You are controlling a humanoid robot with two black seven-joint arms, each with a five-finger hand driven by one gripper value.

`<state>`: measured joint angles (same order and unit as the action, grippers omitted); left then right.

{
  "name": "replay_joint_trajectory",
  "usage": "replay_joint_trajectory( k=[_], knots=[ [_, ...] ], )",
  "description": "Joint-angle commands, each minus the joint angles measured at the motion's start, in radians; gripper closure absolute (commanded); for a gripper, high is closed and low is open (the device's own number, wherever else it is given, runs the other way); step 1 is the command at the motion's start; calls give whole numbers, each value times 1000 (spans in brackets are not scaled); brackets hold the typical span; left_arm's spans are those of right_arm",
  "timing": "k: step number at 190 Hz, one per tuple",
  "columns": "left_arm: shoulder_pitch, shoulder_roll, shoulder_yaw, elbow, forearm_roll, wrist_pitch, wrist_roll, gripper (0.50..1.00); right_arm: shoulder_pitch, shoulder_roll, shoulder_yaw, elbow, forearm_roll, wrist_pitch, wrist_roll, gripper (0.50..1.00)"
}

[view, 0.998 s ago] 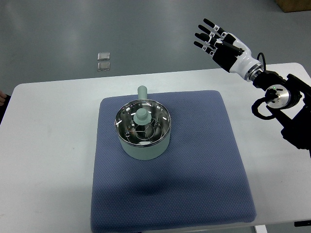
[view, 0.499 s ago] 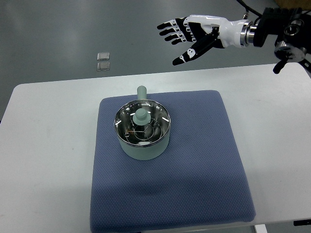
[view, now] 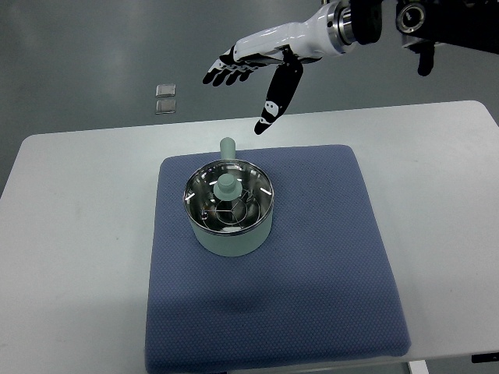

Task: Open lid and place right of pot
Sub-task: 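Lower the right hand over the pot lid's green knob, then close the right hand fingers around the lid knob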

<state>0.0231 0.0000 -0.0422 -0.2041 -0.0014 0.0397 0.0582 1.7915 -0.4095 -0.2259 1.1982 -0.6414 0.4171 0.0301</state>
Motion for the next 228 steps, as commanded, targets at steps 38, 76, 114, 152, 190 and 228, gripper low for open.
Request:
replay_joint_trajectory(
  k=[38, 76, 114, 152, 190, 228],
  knots=[
    [0, 0, 1, 0, 0, 0, 0, 500, -1, 135, -66, -14, -153, -96, 1, 572],
    [0, 0, -1, 0, 0, 0, 0, 500, -63, 170, -69, -26, -193, -136, -3, 583],
    [0, 0, -1, 0, 0, 0, 0, 500, -132, 172, -67, -26, -236, -144, -1, 628],
    [0, 0, -1, 0, 0, 0, 0, 500, -179, 167, -59, -26, -271, -153, -1, 662],
    [0, 0, -1, 0, 0, 0, 0, 500, -198, 172, -56, -28, -271, -155, 1, 671],
    [0, 0, 1, 0, 0, 0, 0, 500, -215, 179, -56, -29, -280, -158, 1, 707]
  ],
)
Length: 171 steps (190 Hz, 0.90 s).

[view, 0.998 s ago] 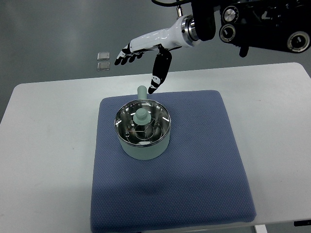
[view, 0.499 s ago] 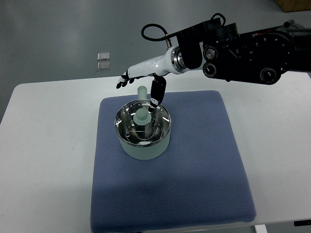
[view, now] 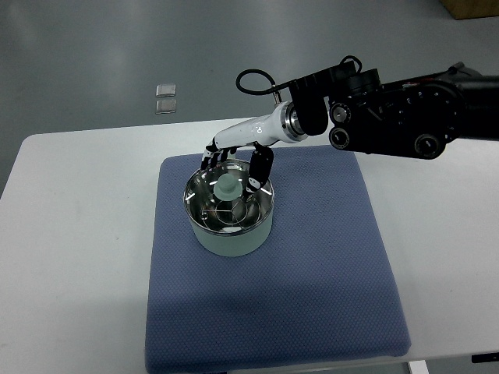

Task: Open lid and place right of pot
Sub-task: 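Close the right hand fingers around the lid knob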

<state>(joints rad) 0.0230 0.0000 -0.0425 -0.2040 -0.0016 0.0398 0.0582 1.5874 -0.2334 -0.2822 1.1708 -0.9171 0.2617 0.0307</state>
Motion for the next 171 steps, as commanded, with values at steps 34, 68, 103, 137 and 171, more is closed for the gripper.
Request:
replay_joint_trajectory(
  k=[34, 68, 103, 137, 171],
  knots=[
    [0, 0, 1, 0, 0, 0, 0, 500, -20, 9, 0, -7, -11, -12, 0, 765],
    [0, 0, 0, 0, 0, 0, 0, 500, -24, 13, 0, -11, -23, -13, 0, 781],
    [0, 0, 1, 0, 0, 0, 0, 500, -24, 23, 0, -19, -23, -13, 0, 783],
    [0, 0, 0, 0, 0, 0, 0, 500, -30, 31, 0, -28, -25, -15, -2, 809],
    [0, 0, 0, 0, 0, 0, 0, 500, -37, 34, 0, -30, -34, -15, -2, 846]
  ],
)
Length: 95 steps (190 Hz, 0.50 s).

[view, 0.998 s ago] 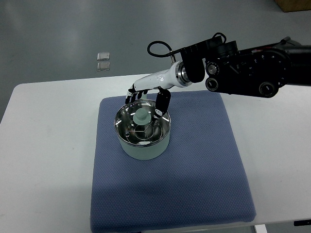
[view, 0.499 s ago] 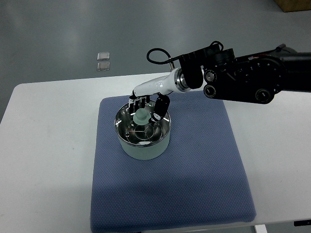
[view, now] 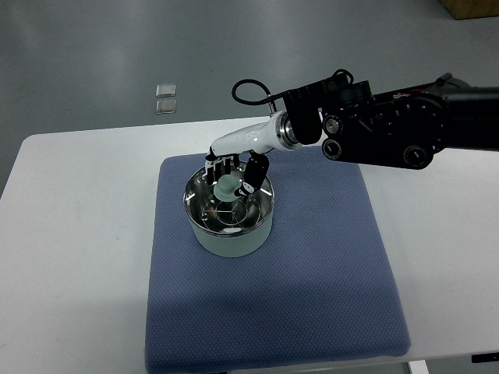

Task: Open lid and place right of pot
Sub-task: 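Close the right hand fingers around the lid knob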

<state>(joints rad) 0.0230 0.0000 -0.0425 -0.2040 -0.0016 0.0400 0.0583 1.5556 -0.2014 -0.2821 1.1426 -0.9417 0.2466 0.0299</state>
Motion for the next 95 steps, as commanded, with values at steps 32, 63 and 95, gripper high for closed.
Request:
replay_joint_trajectory(
  k=[32, 63, 95],
  knots=[
    [0, 0, 1, 0, 0, 0, 0, 500, -15, 4, 0, -9, -26, -21, 1, 848],
    [0, 0, 1, 0, 0, 0, 0, 500, -17, 2, 0, -11, -28, -24, 1, 863],
    [0, 0, 1, 0, 0, 0, 0, 500, -17, 0, 1, -11, -28, -30, 2, 899]
  ],
)
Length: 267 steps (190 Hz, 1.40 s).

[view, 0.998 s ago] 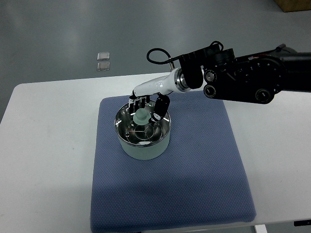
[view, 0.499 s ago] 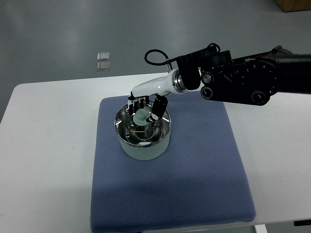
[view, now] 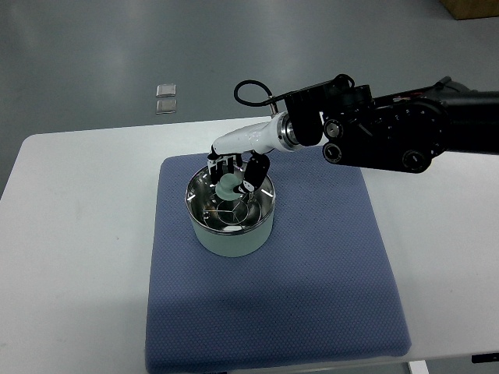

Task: Open lid and place right of pot
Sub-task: 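Close the right hand fingers around the lid knob, then lift the glass lid off the pot with the right hand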

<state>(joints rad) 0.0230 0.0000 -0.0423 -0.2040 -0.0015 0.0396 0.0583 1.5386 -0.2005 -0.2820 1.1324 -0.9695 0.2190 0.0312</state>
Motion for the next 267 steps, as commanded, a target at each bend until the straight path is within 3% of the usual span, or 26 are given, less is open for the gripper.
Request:
replay_joint_trajectory(
  k=[1, 57, 267],
  knots=[
    [0, 0, 1, 0, 0, 0, 0, 500, 0, 0, 1, 0, 0, -3, 1, 899],
    [0, 0, -1, 0, 0, 0, 0, 500, 6, -13, 3, 1, 5, -7, 6, 922],
    [0, 0, -1, 0, 0, 0, 0, 500, 41, -114, 57, 56, 20, -4, 12, 922]
  ],
)
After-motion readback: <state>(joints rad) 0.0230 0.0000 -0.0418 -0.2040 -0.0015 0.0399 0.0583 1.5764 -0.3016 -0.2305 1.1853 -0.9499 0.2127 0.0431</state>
